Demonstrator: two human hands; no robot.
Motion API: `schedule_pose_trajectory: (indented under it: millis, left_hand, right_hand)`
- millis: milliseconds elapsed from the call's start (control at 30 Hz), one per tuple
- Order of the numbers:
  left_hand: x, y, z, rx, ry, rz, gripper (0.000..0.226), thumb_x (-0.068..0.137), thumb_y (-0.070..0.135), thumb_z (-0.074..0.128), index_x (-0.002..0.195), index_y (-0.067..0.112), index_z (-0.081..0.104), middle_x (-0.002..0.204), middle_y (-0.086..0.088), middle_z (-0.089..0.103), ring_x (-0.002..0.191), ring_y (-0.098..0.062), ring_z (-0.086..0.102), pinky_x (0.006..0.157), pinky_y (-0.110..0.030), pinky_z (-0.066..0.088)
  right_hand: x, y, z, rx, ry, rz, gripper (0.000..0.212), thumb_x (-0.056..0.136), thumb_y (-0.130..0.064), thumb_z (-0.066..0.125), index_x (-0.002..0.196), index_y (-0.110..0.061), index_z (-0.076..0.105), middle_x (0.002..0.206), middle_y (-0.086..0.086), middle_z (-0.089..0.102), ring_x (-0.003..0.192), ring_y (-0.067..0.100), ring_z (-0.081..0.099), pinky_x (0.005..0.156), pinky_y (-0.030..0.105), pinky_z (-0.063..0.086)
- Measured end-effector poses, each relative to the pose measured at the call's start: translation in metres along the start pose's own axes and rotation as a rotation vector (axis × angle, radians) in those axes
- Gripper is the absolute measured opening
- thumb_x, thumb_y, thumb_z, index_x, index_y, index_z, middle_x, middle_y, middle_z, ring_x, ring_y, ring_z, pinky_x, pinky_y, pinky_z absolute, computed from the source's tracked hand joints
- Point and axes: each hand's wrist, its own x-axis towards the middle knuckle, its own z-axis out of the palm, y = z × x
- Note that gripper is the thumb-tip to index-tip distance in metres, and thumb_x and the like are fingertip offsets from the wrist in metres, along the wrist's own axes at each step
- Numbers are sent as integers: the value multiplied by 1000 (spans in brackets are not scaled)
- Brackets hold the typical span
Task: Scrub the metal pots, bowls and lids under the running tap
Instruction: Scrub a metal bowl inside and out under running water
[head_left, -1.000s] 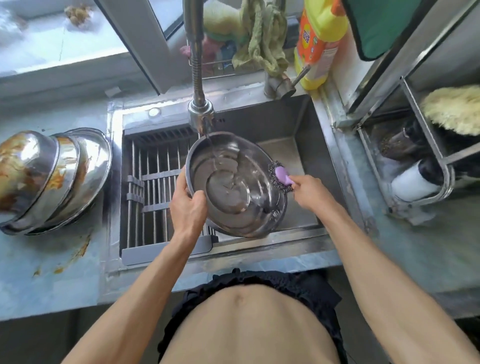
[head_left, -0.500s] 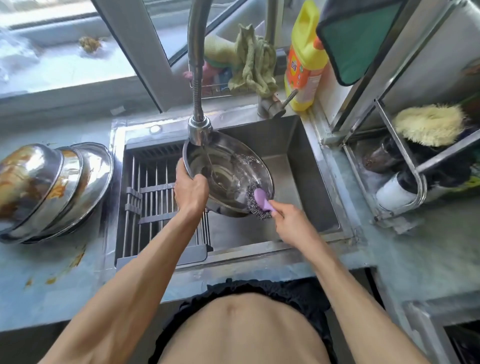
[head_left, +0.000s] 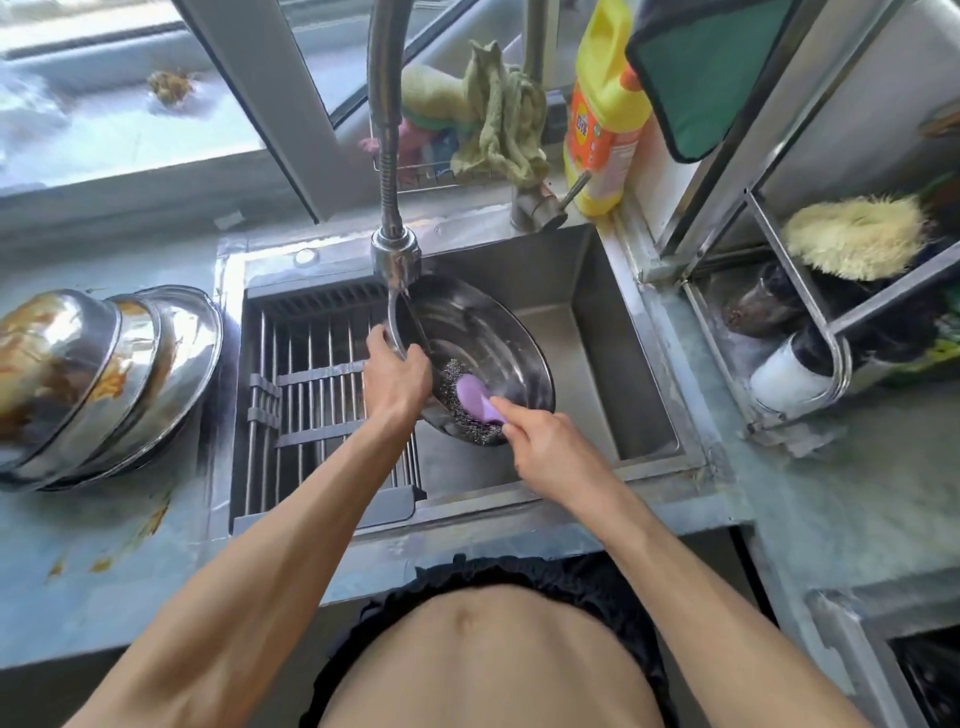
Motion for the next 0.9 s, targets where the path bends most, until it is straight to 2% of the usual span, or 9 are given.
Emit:
schedule_pose_trajectory:
  millis: [267,367,533,633,700,767,800,867,900]
  left_hand:
    - [-3,-14,-3,235,-157,105,61,105,53,44,156,21,37,155,-10,48,141,-30,48,114,-43,36]
    - [-7,-15,0,243,-220,132,52,109,47,30,152,21,44,146,-12,57,134,-29,53,107,-39,40]
    - [-13,-20,4,43,-346,136,53,111,47,13,100,25,60,98,-5,67,91,-16,59,86,-31,48]
    - [-14,-20,3,-54,-404,16,59,107,59,9,94,51,65,112,1,71,106,-17,65,103,-38,47]
    - [-16,-19,0,-69,-423,-24,68,103,67,8,106,46,73,110,-20,74,108,-35,70,109,-54,46]
    - [-16,-21,2,-80,-415,-58,77,108,57,15,98,10,75,96,-24,71,92,-40,69,99,-53,51]
    - [-16,-20,3,-90,-404,-48,62,111,46,25,90,11,73,82,-17,75,83,-32,71,90,-45,54]
    - [-16,-25,5,-144,-408,-42,26,101,15,50,113,30,68,81,-1,73,80,-19,65,78,-32,53]
    - [-14,-32,9,-169,-423,-41,49,93,2,56,127,37,61,82,-4,73,79,-19,65,76,-31,54]
  right_hand:
    - [0,34,14,40,-139,-21,47,96,-43,40,143,-46,43,130,0,66,119,21,62,100,38,50]
    - [10,30,20,110,-93,-24,43,101,-29,47,143,-35,49,133,2,63,120,18,62,104,32,47]
    - [27,18,25,202,-68,-53,42,103,-21,49,144,-24,50,135,-5,60,118,1,57,99,11,35]
    - [45,12,28,246,-39,-26,42,103,-18,48,145,-20,50,133,-6,61,115,-5,54,99,9,31]
    - [59,8,28,259,8,-24,42,102,-17,49,144,-20,51,140,-2,57,129,8,51,104,11,28]
    - [76,3,26,247,34,-24,42,101,-18,49,143,-20,52,140,1,57,131,16,52,110,18,32]
    - [84,1,24,236,36,-26,42,101,-19,49,143,-20,53,140,2,58,131,18,52,112,23,34]
    - [97,-4,21,202,18,-25,42,100,-19,49,142,-21,54,140,2,58,132,20,51,113,29,36]
    - [101,-5,19,185,-4,-23,42,101,-18,48,142,-21,53,141,2,57,133,20,50,113,28,34]
